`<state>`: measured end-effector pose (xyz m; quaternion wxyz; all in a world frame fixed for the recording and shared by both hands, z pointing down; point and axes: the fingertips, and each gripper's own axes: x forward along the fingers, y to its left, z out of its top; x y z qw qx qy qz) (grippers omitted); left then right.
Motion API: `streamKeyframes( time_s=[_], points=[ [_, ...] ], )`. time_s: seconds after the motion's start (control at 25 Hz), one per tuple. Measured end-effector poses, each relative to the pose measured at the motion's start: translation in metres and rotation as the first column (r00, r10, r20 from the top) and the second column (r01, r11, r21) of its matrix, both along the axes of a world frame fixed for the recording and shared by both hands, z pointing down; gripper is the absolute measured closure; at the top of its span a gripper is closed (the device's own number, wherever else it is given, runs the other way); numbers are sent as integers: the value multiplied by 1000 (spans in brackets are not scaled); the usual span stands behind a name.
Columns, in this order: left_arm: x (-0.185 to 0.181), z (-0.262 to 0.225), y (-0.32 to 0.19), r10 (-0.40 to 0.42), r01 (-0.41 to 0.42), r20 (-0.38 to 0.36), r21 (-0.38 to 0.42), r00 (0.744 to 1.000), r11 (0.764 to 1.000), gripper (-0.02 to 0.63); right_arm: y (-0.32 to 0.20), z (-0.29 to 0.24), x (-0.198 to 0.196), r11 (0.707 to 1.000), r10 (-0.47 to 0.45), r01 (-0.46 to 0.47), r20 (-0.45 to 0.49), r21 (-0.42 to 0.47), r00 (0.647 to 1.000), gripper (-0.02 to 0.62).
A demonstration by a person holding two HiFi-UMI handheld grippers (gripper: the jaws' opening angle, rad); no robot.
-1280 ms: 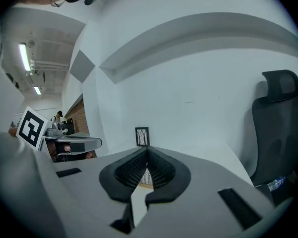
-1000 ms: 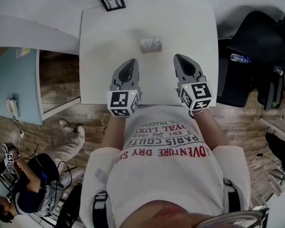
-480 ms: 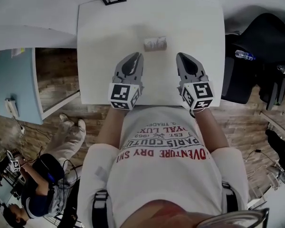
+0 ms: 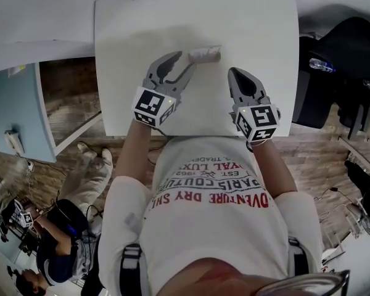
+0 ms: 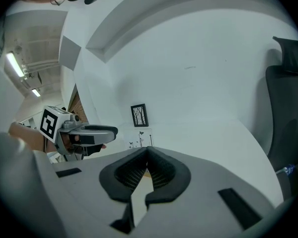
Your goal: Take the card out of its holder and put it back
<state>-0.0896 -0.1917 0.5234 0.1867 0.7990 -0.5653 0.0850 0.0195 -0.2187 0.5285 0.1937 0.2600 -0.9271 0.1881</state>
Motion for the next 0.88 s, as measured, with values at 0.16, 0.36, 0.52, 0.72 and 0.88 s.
streamKeyframes(
  time_s=[0.16, 0.36, 0.52, 0.72, 0.88],
  points=[
    [0, 9, -13, 113, -113, 29, -6, 993, 994, 434, -5, 8, -4, 1000, 3, -3, -10, -17, 1000, 574],
    [-3, 24, -23, 193, -192, 31, -30, 981, 981, 434, -9, 15, -9, 1000, 4, -5, -26, -27, 1000, 575],
    [5, 31, -25, 277, -277, 6, -19, 961, 961, 437, -12, 20, -10, 999, 7, -8, -36, -32, 999, 574],
    [8, 32, -29, 327, -327, 3, 8, 945, 945, 528, -7, 30, -7, 999, 6, -8, -49, -53, 999, 574],
    [8, 32, -29, 371, -371, 9, 27, 929, 928, 545, -3, 36, -6, 997, 8, -13, -65, -71, 998, 574]
  ],
)
